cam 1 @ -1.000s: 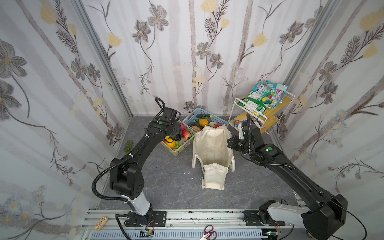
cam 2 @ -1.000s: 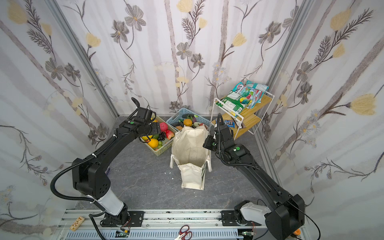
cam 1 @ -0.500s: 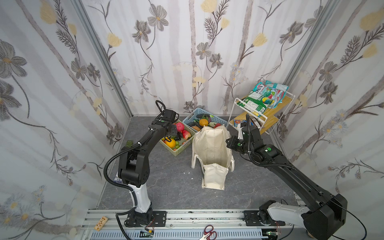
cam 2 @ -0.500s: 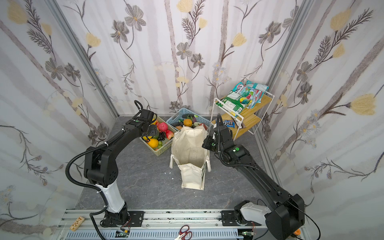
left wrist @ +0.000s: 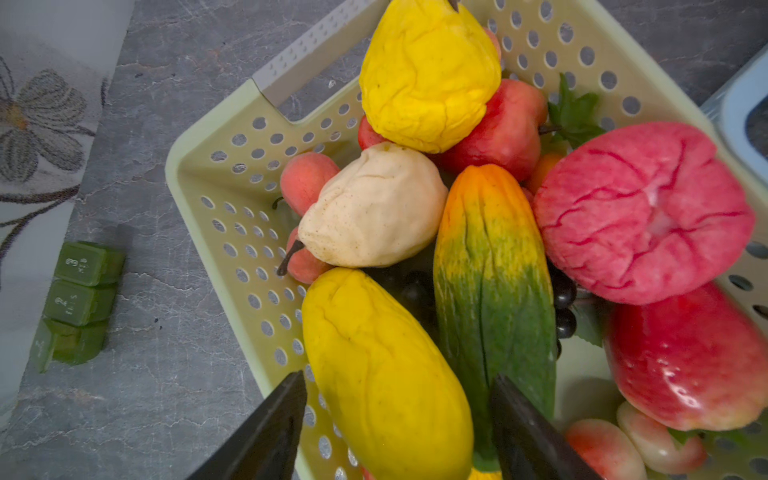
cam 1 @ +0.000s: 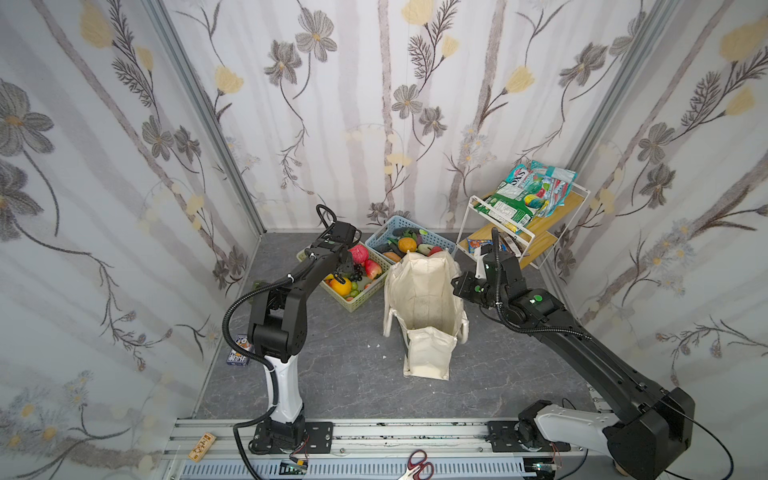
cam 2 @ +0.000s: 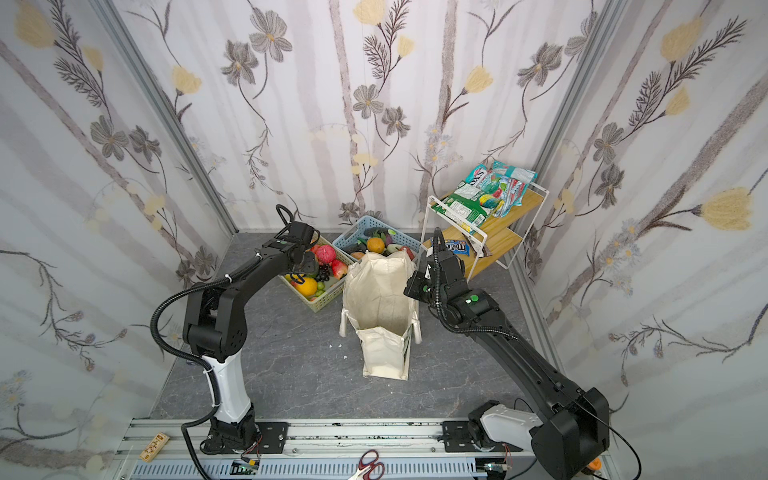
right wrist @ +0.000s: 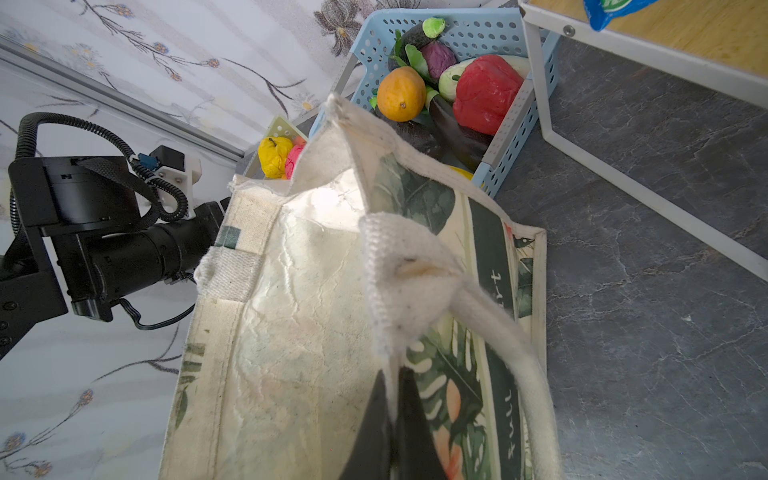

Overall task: Place the food into the grocery bag and tie it
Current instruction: 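Withdraw the left gripper from the bag toward the fruit basket, then grasp the yellow mango in the fruit basket with the left gripper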

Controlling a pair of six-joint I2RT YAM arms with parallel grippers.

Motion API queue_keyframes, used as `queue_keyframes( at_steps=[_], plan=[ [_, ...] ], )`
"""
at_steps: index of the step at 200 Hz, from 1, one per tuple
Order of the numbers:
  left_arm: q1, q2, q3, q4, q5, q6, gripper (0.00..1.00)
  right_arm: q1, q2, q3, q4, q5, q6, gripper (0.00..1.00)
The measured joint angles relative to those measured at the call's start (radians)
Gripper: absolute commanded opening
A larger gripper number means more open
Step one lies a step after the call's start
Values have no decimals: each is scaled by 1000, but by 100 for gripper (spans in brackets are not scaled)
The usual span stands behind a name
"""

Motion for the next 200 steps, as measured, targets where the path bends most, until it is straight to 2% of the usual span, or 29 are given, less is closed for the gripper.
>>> queue_keyframes(
  at_steps=[104, 142, 200],
  plan=[
    [13, -26, -42, 5, 9, -2, 71, 4, 34, 39, 0, -8, 0, 4],
    [17, -26, -64, 13, 15, -4, 75, 4, 50, 54, -1, -9, 0, 3],
    [21, -12, -89, 37, 18, -5, 66, 5, 59, 65, -2, -17, -1, 3]
  ],
)
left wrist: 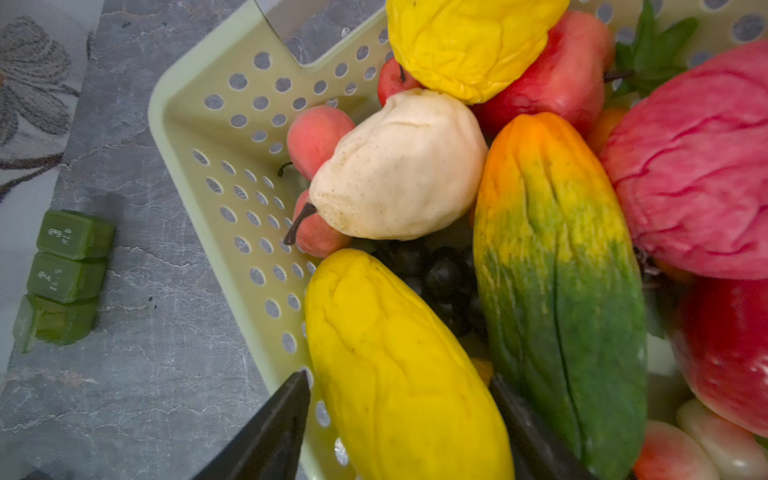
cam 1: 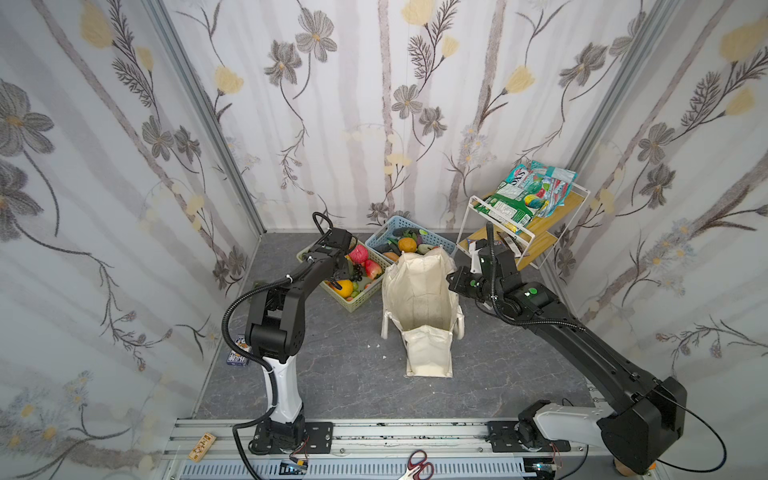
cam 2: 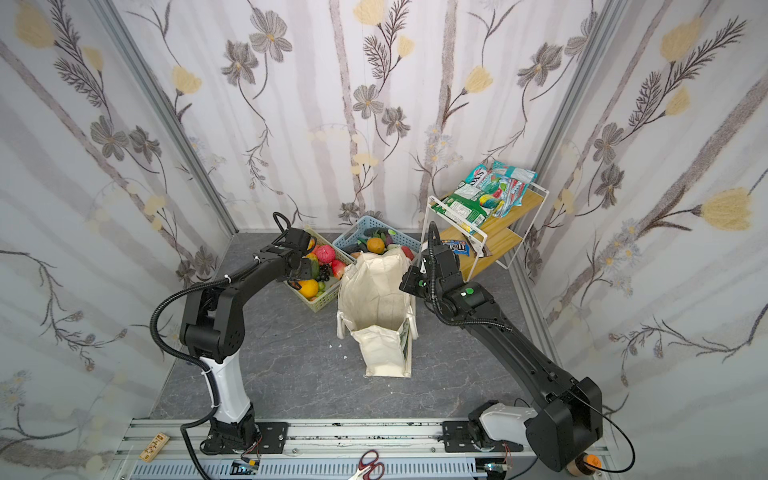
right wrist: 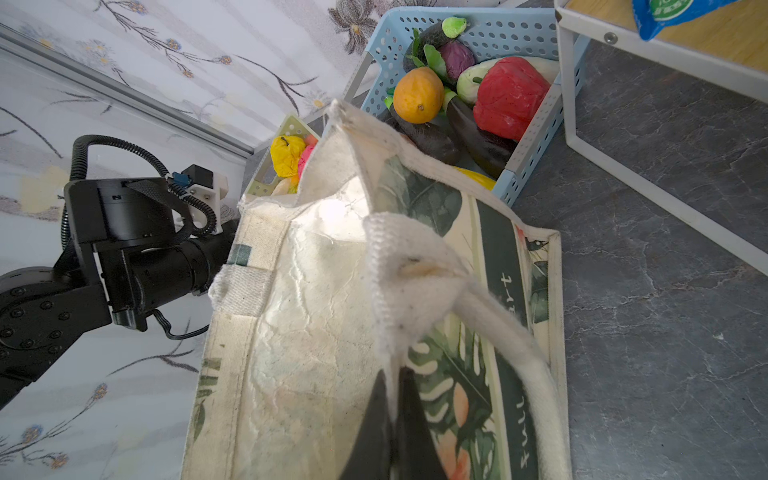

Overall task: Place the food into the grocery bag and tie it
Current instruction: 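Grasp the yellow mango in the fruit basket with the left gripper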

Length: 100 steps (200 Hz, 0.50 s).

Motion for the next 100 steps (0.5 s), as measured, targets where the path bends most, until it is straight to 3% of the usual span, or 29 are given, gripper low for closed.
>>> queue_keyframes(
  at_steps=[100],
  plan=[
    [2, -5, -3, 23, 0, 4, 52, 1, -7, -18, 6, -6, 0, 3]
  ],
)
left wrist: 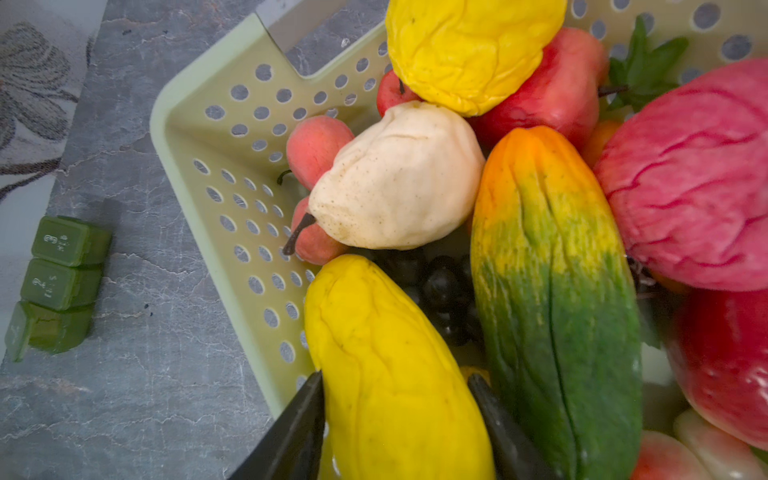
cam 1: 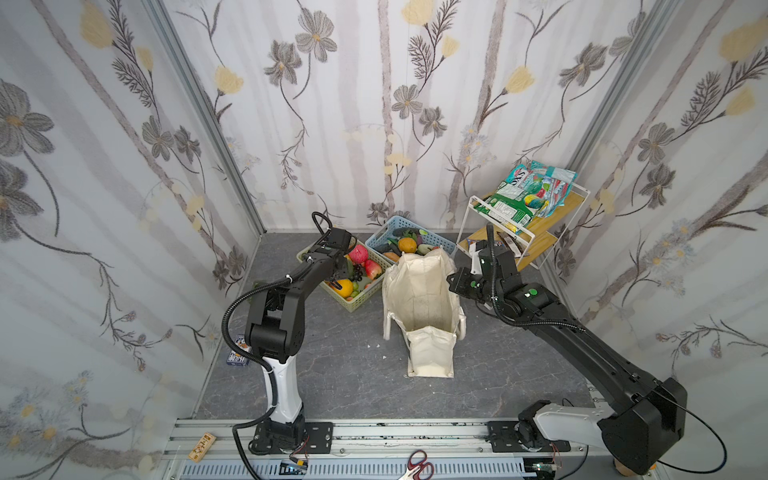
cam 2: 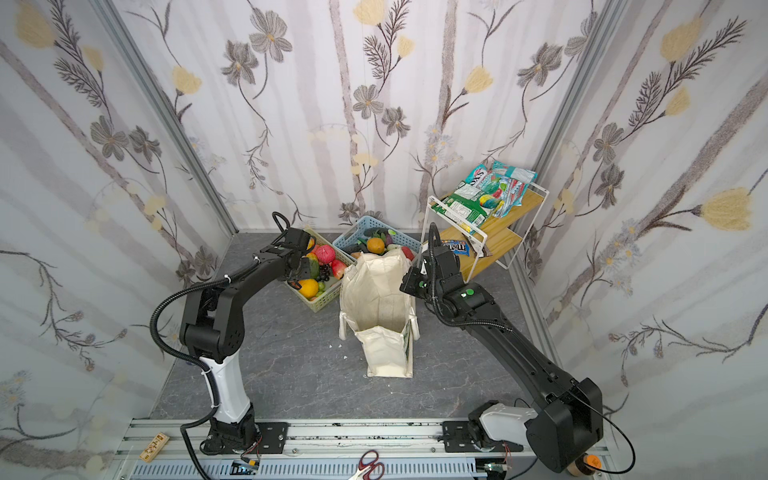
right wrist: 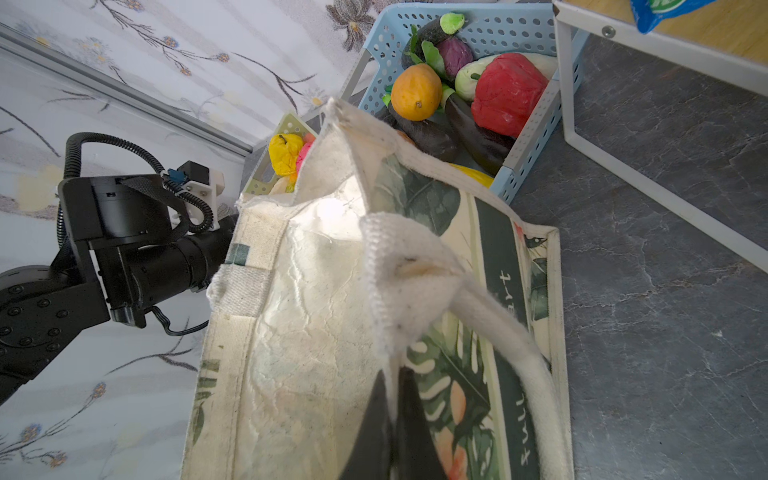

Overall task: Place the food into the grocery bag and tie it
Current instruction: 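Grasp the yellow mango in the fruit basket with the left gripper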

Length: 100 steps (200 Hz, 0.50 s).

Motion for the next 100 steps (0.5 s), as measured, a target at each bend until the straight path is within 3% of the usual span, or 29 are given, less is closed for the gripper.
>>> queue_keyframes(
  at_steps=[100],
  plan=[
    [1, -45, 3, 4, 19, 22, 48, 11, -24, -30, 13, 2, 5, 4]
  ],
)
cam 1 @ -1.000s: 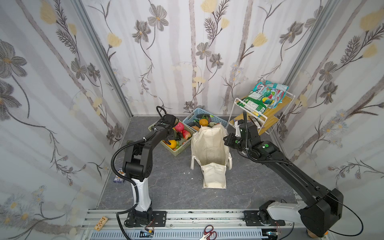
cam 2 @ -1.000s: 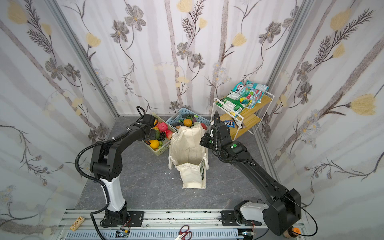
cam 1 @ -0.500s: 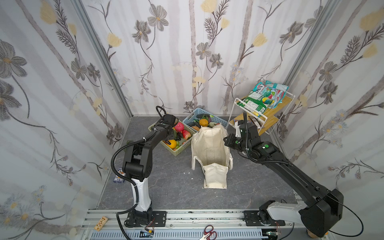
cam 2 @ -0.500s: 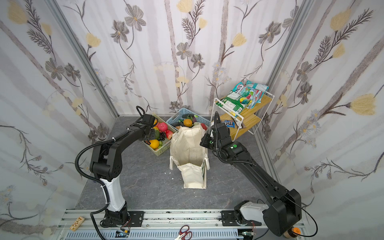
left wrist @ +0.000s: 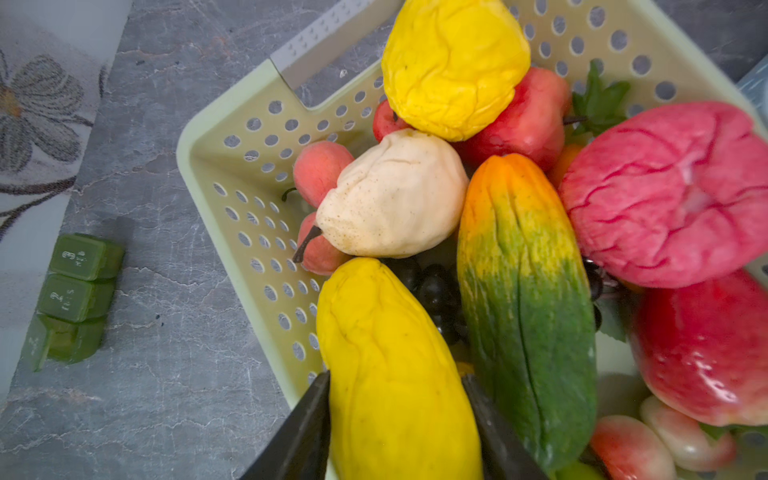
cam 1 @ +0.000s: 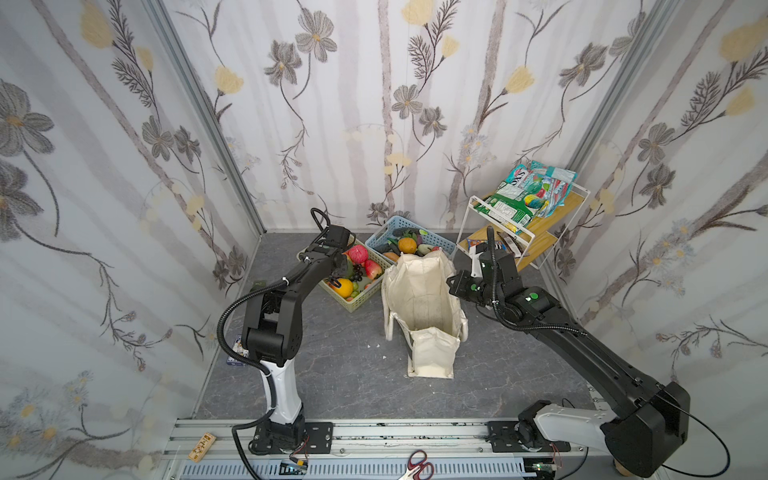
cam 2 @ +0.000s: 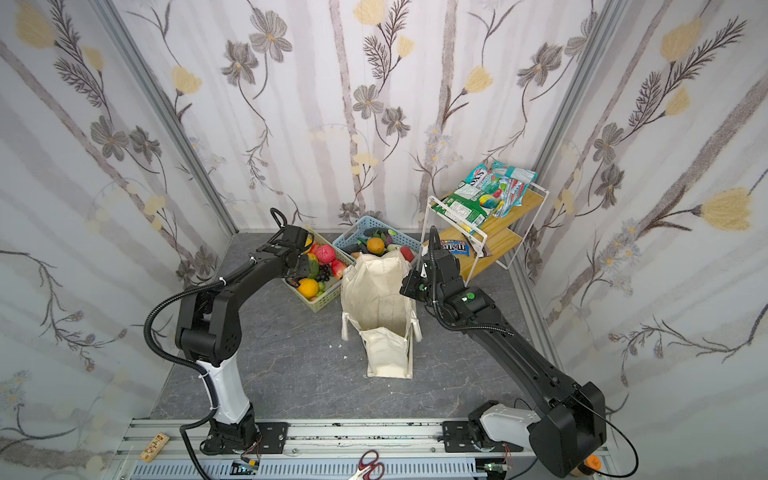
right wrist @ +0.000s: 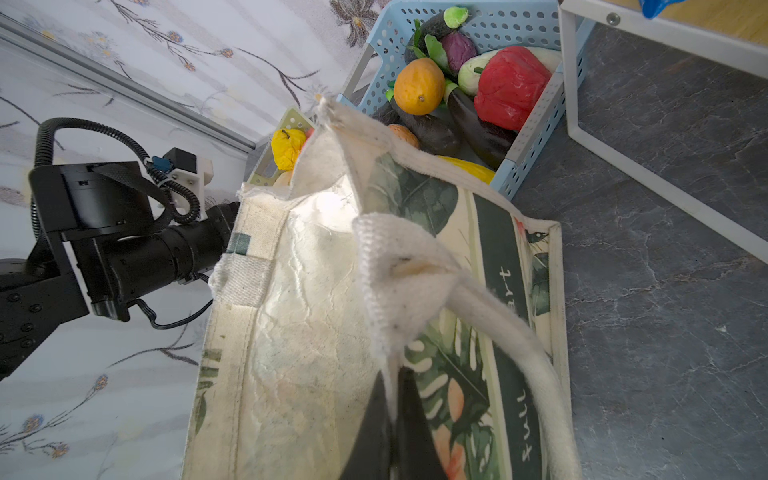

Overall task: Place the food into the grocery bag and tie it
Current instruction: 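Grasp the yellow mango in the fruit basket with the left gripper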

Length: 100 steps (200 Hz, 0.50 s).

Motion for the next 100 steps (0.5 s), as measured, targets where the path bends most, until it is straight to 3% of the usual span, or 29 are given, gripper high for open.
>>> queue_keyframes(
  at_steps=[100],
  plan=[
    [-3, -130, -9, -10, 50, 0, 48, 3, -3, -2, 6, 2, 3, 5]
  ],
)
